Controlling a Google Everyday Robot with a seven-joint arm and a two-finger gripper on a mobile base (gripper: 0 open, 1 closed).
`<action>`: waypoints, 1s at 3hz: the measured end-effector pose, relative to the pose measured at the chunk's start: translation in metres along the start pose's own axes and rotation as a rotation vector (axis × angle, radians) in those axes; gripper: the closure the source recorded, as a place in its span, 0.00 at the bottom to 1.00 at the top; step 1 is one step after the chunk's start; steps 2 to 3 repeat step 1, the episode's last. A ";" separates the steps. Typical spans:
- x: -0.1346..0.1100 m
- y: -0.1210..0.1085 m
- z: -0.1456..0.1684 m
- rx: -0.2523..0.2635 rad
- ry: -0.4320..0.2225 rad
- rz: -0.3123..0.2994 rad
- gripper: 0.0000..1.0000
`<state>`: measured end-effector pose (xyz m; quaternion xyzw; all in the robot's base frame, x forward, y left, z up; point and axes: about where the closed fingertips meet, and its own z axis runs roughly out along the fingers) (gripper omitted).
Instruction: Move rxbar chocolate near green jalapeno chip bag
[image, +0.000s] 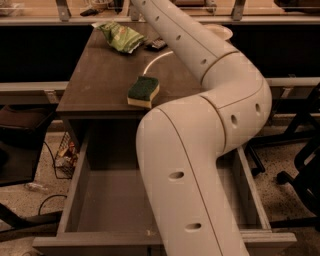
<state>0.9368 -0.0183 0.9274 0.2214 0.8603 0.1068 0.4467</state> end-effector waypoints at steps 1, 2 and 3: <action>0.001 0.000 0.001 0.001 0.001 -0.003 0.00; 0.001 0.000 0.001 0.001 0.001 -0.003 0.00; 0.001 0.000 0.001 0.001 0.001 -0.003 0.00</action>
Offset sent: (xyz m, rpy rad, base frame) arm 0.0000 0.0000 0.0000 0.0000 0.0000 0.0000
